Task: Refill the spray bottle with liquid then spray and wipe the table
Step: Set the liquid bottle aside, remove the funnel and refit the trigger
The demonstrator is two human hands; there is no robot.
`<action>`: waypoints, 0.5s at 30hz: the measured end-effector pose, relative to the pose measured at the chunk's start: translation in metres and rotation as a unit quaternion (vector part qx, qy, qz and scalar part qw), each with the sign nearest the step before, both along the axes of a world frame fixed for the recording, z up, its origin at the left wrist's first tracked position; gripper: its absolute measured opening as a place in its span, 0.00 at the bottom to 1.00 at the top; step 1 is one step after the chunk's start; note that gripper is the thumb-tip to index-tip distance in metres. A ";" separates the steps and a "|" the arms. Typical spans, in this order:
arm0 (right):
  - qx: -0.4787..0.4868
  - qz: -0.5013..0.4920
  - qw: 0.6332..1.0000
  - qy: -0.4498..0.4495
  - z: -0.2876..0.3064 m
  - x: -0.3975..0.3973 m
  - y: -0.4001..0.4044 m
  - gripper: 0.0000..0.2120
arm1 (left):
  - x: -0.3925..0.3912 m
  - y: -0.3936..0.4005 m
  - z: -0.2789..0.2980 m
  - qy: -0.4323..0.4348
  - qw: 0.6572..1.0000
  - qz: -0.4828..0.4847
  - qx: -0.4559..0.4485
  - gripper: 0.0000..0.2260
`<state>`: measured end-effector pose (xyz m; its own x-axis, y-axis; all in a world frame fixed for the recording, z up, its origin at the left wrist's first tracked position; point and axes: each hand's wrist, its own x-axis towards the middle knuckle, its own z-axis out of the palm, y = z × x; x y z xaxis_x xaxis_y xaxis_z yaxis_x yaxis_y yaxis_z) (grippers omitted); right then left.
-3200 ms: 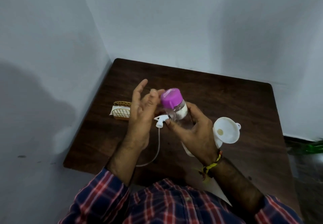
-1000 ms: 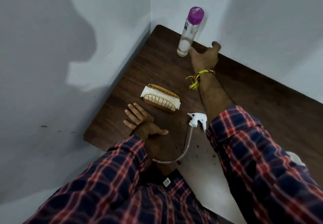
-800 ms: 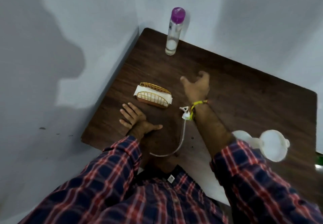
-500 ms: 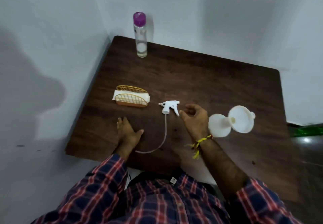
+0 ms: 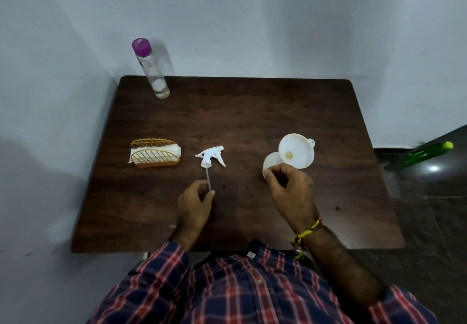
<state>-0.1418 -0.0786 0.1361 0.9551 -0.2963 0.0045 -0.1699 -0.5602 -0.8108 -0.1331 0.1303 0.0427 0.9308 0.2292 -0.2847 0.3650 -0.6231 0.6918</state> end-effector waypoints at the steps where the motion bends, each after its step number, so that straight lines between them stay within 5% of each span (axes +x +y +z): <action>1: -0.013 -0.014 1.000 0.004 -0.003 -0.002 -0.005 0.03 | -0.003 -0.005 -0.002 -0.005 1.000 -0.007 -0.002 0.13; 7: -0.036 -0.138 0.990 -0.006 -0.026 -0.005 -0.033 0.18 | -0.012 -0.028 -0.006 0.019 0.998 -0.060 0.012 0.15; 11: -0.063 -0.090 0.993 -0.048 -0.031 0.006 -0.056 0.33 | -0.012 -0.040 -0.009 0.029 0.996 -0.083 0.003 0.16; 13: -0.076 -0.039 0.995 -0.051 -0.036 0.014 -0.064 0.33 | -0.011 -0.046 -0.009 0.038 0.994 -0.104 0.006 0.16; 15: -0.098 -0.015 0.993 -0.065 -0.042 0.019 -0.070 0.22 | -0.010 -0.051 -0.009 0.037 0.993 -0.115 0.013 0.15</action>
<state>-0.1227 -0.1489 0.0946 0.9332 -0.3067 0.1873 -0.0908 -0.7054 -0.7029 -0.1433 0.0794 0.0338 0.9360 0.0210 -0.3513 0.2605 -0.7126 0.6515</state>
